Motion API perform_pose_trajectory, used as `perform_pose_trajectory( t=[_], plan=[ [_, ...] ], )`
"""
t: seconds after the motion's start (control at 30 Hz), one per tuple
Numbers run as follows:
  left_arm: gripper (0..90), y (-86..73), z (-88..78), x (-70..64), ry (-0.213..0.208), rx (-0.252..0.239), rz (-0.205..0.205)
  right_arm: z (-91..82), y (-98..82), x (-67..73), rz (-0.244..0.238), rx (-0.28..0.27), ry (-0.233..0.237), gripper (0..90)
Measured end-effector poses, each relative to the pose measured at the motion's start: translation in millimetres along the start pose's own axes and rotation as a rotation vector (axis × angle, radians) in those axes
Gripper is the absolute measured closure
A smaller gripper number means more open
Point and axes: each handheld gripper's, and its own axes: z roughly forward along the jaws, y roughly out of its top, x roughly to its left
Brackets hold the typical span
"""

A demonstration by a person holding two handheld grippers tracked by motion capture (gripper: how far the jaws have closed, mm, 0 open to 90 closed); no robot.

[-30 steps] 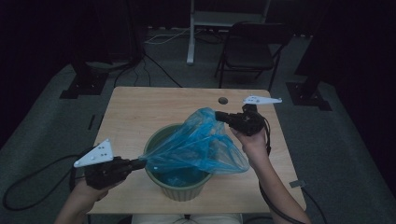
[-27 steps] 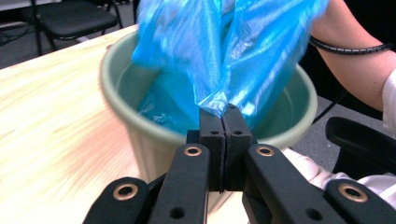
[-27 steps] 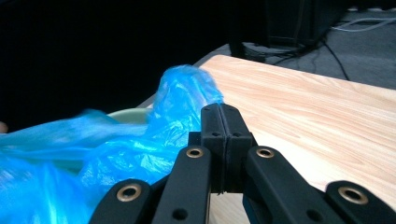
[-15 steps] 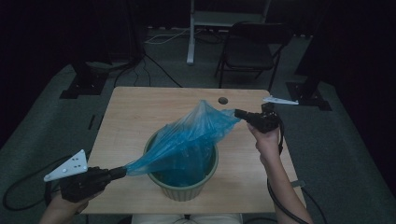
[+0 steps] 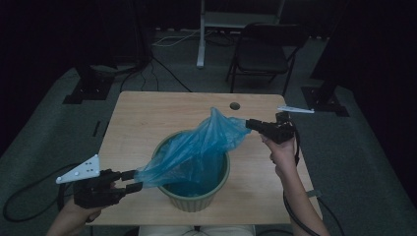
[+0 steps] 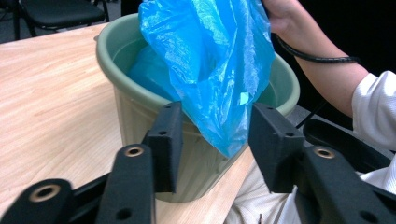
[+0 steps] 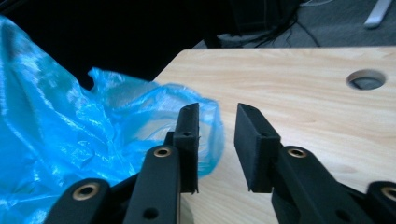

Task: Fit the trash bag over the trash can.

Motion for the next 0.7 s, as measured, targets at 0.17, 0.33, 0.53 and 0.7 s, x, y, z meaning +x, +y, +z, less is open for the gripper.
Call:
perform_pose_trajectory(
  t=[0.17, 0.33, 0.53, 0.7],
  plan=[
    [40.1, -7.9, -13.4, 1.9, 0.017, -0.014, -0.035, -7.2, 4.1, -0.1, -0.009, 0.002, -0.004, 68.6],
    [38.8, -14.6, -33.3, 8.0, 0.056, -0.044, -0.059, -15.2, 12.5, 5.5, -0.015, -0.035, 0.010, 63.5],
    [37.4, 0.8, -36.8, 28.6, 0.106, -0.060, -0.103, -17.8, 42.7, 48.9, -0.076, -0.097, 0.108, 51.3],
    [33.3, 18.6, -8.7, 38.9, 0.066, -0.027, -0.129, 7.3, 60.7, 88.7, -0.138, -0.048, 0.209, 41.0]
  ],
)
